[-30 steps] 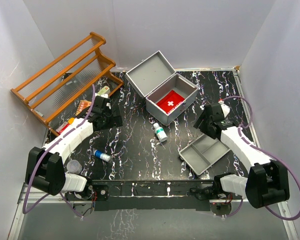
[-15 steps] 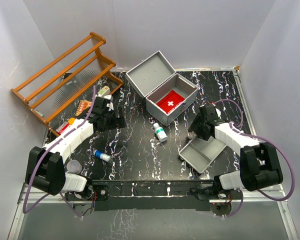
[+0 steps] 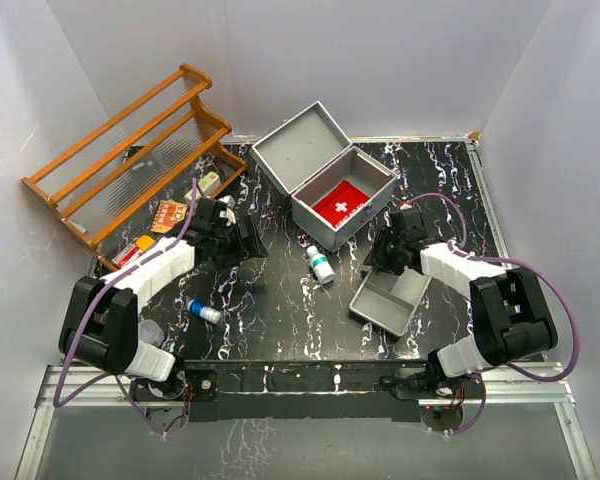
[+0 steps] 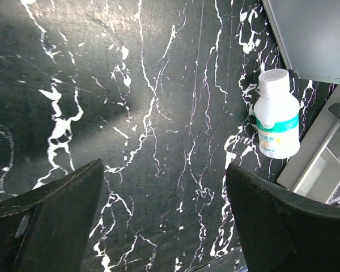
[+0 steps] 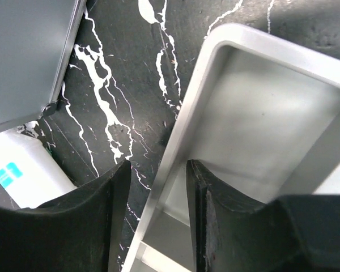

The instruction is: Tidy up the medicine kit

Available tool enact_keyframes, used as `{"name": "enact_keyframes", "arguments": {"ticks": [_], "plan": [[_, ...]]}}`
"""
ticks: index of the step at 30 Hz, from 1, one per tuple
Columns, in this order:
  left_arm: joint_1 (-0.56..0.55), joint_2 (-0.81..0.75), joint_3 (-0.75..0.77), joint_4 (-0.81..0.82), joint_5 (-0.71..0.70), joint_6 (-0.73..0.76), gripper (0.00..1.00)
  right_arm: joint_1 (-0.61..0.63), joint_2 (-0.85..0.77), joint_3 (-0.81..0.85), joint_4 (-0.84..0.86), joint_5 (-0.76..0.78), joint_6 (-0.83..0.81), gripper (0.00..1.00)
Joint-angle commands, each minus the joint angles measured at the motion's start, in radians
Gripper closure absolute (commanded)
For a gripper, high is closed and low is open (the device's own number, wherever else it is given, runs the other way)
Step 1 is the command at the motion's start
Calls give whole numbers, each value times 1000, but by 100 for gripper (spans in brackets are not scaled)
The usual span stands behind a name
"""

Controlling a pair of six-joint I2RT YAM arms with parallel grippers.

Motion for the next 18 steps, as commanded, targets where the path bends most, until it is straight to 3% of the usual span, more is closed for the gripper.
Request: {"name": "enact_keyframes", "arguments": {"ticks": [1, 10, 18], "plan": [[-27, 18, -3, 58, 40, -92, 14, 22, -85, 55, -40, 128, -26, 56], [-28, 18, 112, -111, -257, 8, 14, 258, -212, 63, -75, 290, -47, 42], [-22, -46, 91, -149, -344, -5, 13, 460, -116, 94, 71, 360, -59, 35]]}}
